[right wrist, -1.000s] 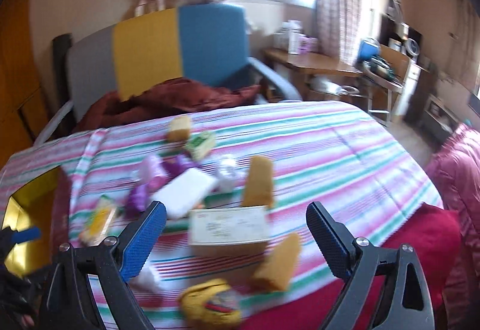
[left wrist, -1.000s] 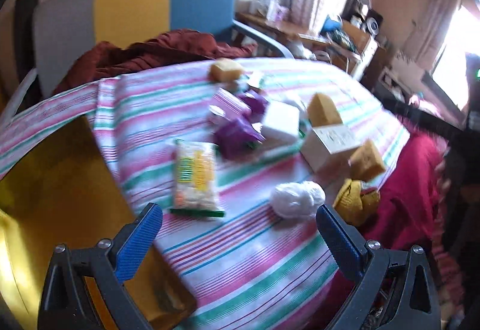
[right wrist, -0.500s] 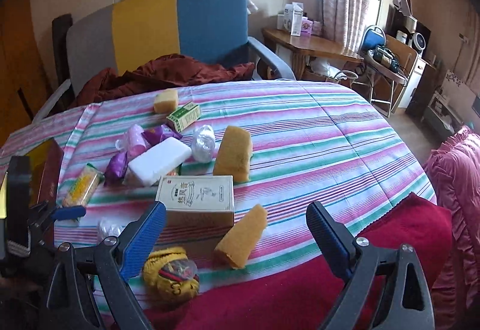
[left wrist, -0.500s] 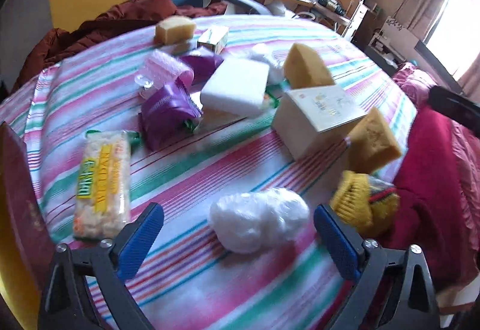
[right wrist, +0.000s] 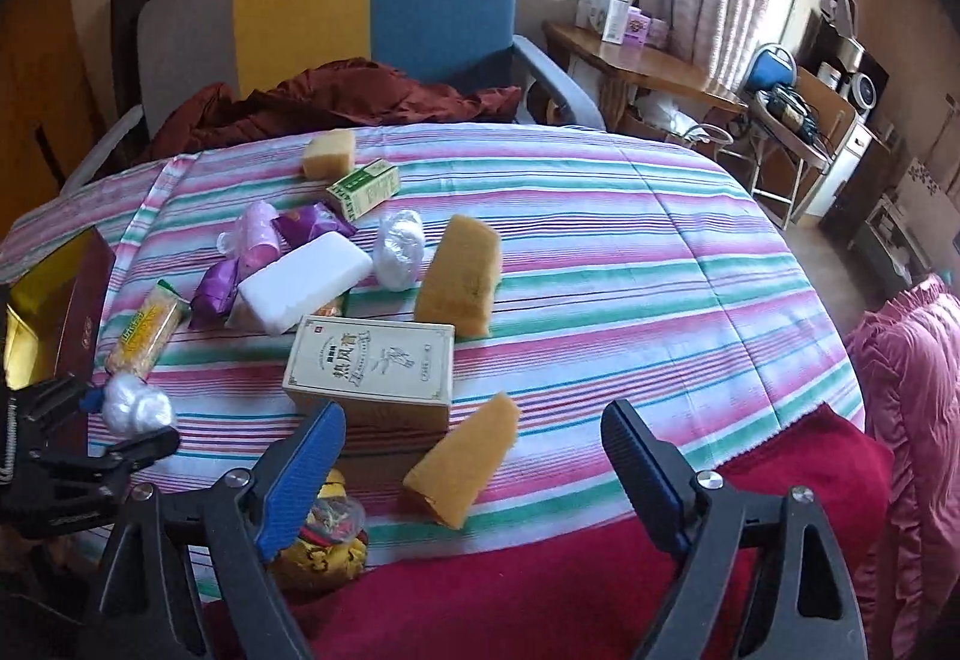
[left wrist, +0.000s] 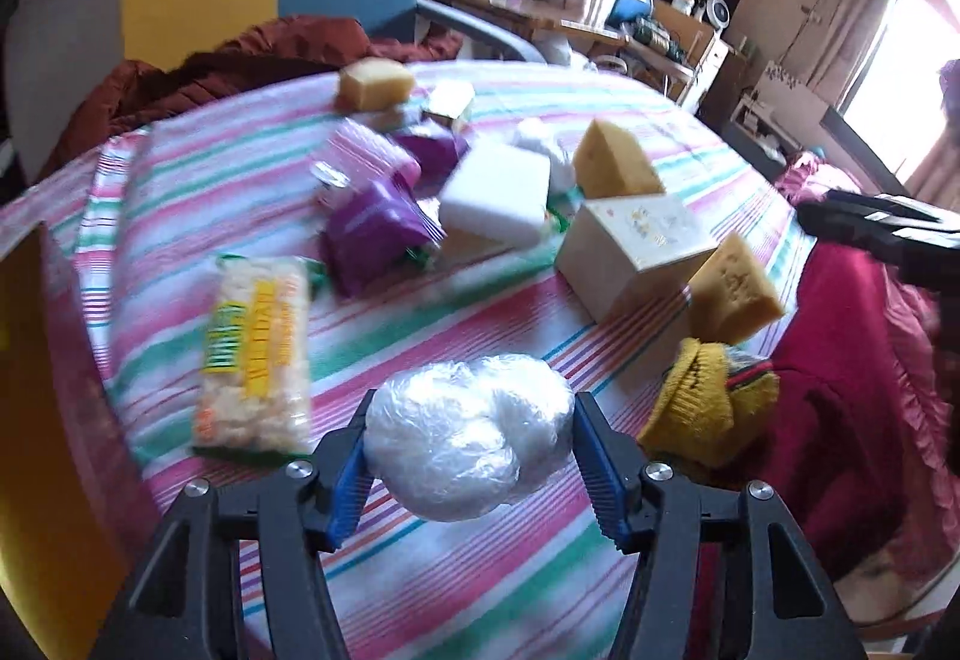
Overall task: Organize objects
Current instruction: 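Carry the wrapped ball into the gold tray with the left gripper while the right gripper grasps the cream box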
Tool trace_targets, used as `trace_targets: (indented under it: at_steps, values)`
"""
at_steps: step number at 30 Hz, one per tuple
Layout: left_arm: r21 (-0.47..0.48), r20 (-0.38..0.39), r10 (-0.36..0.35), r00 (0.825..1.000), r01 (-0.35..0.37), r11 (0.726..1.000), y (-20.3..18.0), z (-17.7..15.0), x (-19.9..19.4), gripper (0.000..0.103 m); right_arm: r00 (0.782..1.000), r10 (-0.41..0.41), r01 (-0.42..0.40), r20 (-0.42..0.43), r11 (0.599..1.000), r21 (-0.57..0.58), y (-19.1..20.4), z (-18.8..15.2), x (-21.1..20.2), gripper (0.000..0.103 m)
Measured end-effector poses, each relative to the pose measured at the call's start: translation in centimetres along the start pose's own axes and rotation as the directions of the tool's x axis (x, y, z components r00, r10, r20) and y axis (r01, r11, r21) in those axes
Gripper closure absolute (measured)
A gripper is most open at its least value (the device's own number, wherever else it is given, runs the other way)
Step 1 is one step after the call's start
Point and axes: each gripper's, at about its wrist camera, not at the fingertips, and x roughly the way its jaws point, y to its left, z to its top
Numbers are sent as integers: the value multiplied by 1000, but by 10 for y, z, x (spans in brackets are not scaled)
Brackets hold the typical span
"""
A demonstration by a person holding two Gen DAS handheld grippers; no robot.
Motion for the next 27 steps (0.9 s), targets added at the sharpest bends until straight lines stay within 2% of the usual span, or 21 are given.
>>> trace_targets:
  at_steps: [5, 7, 8, 10, 14, 17, 19, 20, 23, 24, 27]
  values:
    - [-42, 71, 11, 997, -8, 999, 17, -7, -41, 41, 999, -3, -1, -54, 997, -72, 16, 12, 18, 17]
    - [-62, 89, 21, 996, -15, 998, 24, -10, -53, 41, 995, 43, -55, -92, 989, -137, 27, 18, 28, 16]
    - [-73, 103, 25, 994, -18, 997, 28, -11, -61, 41, 993, 38, -57, -112, 984, -166, 33, 20, 34, 16]
    - [-95, 125, 40, 991, -28, 995, 35, -16, -74, 41, 991, 31, -54, -127, 982, -183, 40, 24, 43, 11]
    - [-162, 153, 68, 986, -43, 986, 55, -23, -97, 41, 989, 61, -80, -136, 987, -139, 52, 37, 57, 2]
    - [-192, 164, 91, 982, -59, 980, 68, -32, -109, 40, 990, 36, -65, -134, 974, -217, 66, 45, 56, 2]
    - [-210, 166, 107, 980, -71, 975, 78, -40, -116, 40, 987, 39, -94, -156, 929, -357, 82, 43, 54, 2]
    - [-220, 166, 113, 980, -75, 973, 82, -44, -119, 40, 987, 10, -84, -158, 881, -466, 92, 38, 53, 2]
    - [-258, 165, 131, 978, -85, 962, 94, -55, -125, 40, 981, -87, -53, -172, 737, -673, 109, 26, 60, 2]
    - [-278, 164, 142, 976, -93, 956, 100, -59, -128, 40, 977, -116, -48, -177, 694, -719, 111, 22, 66, 2]
    - [-323, 157, 174, 972, -117, 939, 113, -70, -135, 40, 958, -196, -53, -211, 600, -798, 115, 14, 94, 2]
